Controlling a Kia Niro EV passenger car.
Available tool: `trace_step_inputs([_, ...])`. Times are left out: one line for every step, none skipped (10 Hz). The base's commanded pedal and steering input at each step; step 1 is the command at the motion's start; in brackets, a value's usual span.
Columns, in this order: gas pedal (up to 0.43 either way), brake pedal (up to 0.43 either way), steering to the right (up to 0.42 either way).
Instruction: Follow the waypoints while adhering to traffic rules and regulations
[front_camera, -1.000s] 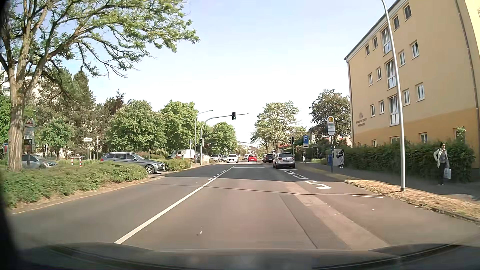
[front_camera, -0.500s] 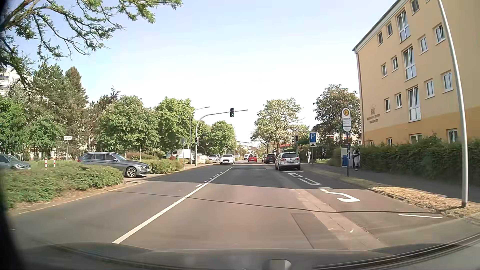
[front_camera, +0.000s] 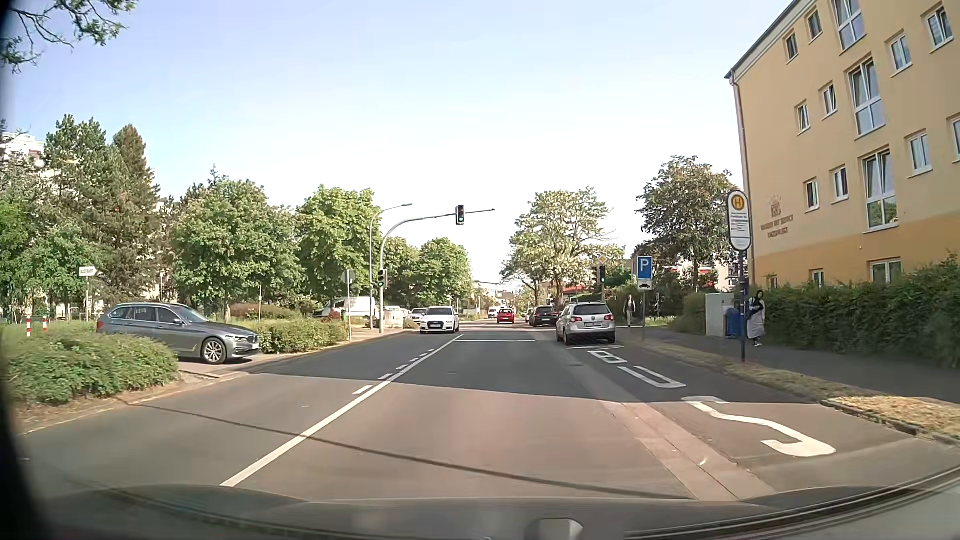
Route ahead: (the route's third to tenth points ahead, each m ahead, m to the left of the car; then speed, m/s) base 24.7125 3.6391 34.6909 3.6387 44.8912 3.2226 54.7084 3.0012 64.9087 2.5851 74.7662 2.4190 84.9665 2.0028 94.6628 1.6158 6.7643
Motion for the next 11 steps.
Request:
trace_step_inputs([0.028,0.03,-0.003])
trace_step_inputs([0.028,0.03,-0.003])
trace_step_inputs([0.028,0.03,-0.002])
trace_step_inputs([0.028,0.03,-0.003])
trace_step_inputs([0.028,0.03,-0.003])
trace_step_inputs([0.028,0.03,-0.002])
trace_step_inputs([0.028,0.024,-0.002])
trace_step_inputs([0.028,0.03,-0.002])
trace_step_inputs([0.028,0.024,-0.003])
trace_step_inputs([0.028,0.03,-0.003])
trace_step_inputs([0.028,0.03,-0.003])
